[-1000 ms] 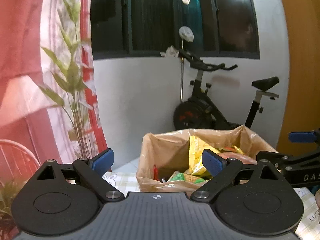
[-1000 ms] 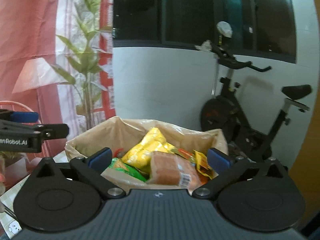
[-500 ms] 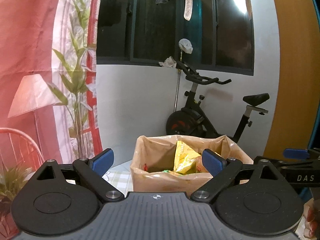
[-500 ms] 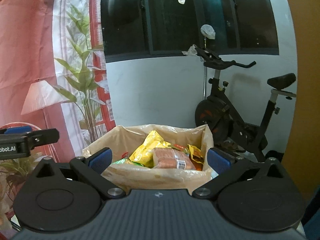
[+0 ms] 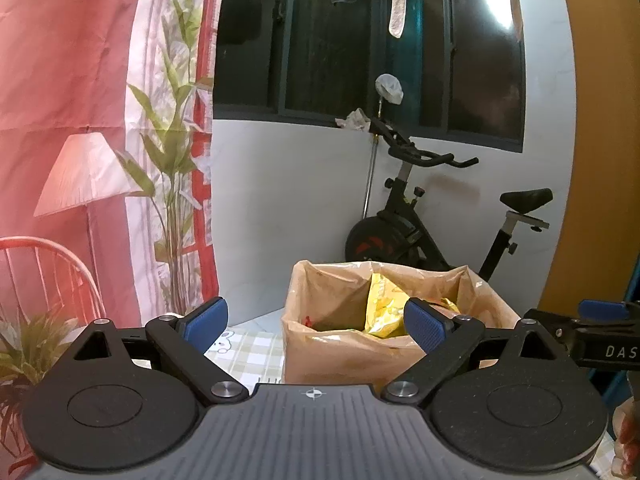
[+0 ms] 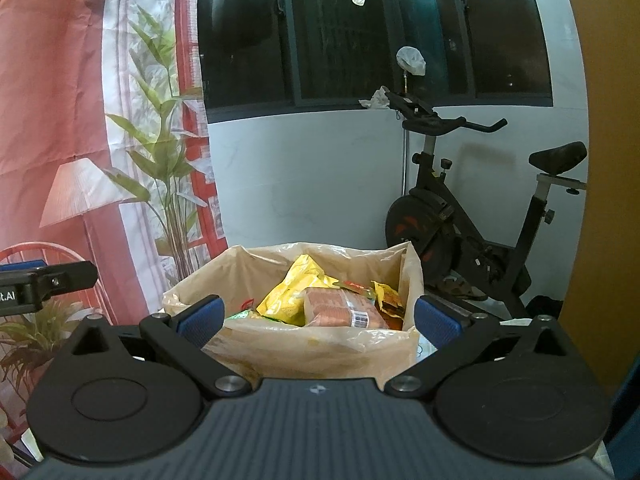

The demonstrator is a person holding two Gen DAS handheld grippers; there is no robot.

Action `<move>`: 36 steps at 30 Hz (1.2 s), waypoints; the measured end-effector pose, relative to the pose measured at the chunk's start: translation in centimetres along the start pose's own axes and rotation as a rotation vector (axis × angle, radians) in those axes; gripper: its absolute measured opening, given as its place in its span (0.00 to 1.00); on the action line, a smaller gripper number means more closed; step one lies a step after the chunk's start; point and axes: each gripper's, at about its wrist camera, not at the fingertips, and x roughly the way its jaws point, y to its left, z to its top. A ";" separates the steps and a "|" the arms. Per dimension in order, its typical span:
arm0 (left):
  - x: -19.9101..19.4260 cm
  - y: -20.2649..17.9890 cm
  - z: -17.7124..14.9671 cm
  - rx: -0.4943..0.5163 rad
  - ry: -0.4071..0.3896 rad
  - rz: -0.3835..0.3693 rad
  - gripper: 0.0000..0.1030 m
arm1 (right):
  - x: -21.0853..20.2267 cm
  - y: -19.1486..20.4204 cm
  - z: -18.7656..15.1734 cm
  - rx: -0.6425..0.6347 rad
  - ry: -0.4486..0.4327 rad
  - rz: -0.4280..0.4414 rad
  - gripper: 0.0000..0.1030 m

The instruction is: Organize snacks

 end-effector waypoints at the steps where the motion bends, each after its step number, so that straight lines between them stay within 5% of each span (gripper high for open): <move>1: 0.0 0.0 0.0 0.000 0.001 0.002 0.93 | 0.1 -0.1 0.1 0.000 0.001 0.001 1.00; 36: -0.6 -0.1 -0.2 -0.003 -0.001 0.019 0.93 | -0.2 0.0 -0.3 -0.015 0.001 0.014 1.00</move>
